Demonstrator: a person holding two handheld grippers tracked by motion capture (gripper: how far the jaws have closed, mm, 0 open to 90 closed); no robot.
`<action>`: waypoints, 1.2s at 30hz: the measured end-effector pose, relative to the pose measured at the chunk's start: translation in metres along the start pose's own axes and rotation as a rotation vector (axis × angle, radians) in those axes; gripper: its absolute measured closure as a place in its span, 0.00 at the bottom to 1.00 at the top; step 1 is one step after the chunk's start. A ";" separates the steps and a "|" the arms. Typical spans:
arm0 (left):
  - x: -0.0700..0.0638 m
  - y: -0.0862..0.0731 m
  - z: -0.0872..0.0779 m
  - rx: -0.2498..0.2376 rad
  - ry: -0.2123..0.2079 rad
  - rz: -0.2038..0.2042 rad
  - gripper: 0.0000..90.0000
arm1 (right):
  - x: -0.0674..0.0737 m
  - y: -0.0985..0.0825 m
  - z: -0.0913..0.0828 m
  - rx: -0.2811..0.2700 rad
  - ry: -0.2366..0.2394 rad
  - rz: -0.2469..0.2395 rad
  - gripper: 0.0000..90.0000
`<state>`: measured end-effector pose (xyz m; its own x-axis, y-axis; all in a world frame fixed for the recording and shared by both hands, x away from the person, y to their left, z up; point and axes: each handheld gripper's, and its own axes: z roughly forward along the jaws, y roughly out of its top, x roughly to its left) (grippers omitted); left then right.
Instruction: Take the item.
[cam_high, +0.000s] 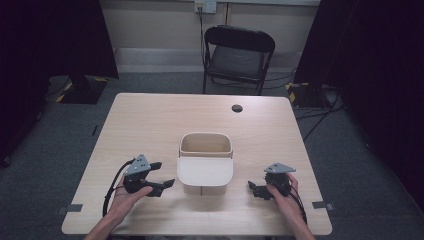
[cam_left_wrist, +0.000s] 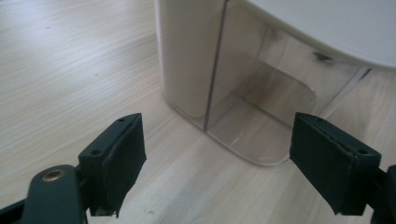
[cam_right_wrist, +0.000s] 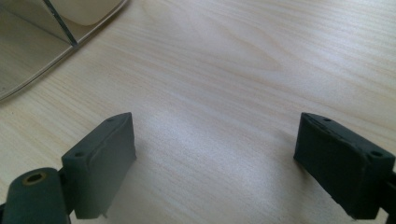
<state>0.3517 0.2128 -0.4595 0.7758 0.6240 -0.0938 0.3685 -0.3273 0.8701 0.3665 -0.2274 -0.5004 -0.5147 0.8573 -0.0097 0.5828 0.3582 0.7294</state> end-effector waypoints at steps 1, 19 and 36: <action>-0.001 0.001 0.000 0.005 0.000 0.011 0.20 | 0.000 0.000 0.000 0.000 0.000 -0.001 0.13; -0.025 0.012 0.009 -0.009 -0.064 0.036 0.18 | -0.001 0.000 0.000 -0.002 0.007 -0.012 0.13; -0.030 0.019 0.015 -0.033 -0.079 0.037 0.23 | -0.002 0.001 0.001 0.000 0.011 -0.012 0.13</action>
<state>0.3424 0.1773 -0.4476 0.8272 0.5534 -0.0976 0.3224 -0.3250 0.8891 0.3682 -0.2283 -0.5004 -0.5289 0.8486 -0.0108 0.5766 0.3686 0.7292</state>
